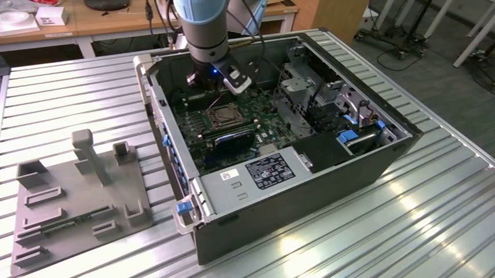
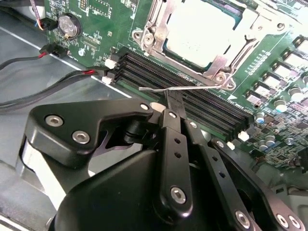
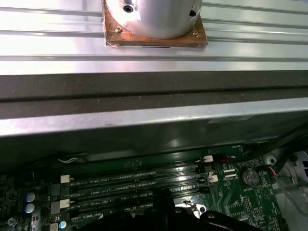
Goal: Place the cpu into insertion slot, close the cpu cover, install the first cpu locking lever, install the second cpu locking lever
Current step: 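Install the first cpu locking lever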
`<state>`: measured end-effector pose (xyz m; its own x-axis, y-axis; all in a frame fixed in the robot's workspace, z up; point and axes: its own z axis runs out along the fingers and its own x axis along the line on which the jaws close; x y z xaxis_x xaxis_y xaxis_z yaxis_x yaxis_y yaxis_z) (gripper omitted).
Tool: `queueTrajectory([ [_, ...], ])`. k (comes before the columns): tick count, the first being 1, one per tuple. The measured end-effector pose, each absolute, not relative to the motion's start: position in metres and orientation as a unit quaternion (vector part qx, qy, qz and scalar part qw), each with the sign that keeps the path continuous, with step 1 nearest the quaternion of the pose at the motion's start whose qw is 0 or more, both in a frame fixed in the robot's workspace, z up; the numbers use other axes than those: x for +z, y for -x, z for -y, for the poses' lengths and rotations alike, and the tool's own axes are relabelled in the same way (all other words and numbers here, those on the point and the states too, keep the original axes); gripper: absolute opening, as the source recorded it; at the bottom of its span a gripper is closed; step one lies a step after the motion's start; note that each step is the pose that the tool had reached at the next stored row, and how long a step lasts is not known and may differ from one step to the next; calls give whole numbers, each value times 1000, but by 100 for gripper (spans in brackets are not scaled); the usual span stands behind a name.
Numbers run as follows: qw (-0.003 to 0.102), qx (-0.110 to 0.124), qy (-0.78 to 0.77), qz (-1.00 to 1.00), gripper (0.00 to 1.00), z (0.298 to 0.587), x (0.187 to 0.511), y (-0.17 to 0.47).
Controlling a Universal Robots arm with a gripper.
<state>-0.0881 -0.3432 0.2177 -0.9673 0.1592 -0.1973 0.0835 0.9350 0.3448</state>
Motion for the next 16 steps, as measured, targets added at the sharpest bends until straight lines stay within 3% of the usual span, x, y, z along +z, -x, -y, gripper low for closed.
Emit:
queueTrajectory([
  [16,112,169,-66,-977,11,346,211,87],
])
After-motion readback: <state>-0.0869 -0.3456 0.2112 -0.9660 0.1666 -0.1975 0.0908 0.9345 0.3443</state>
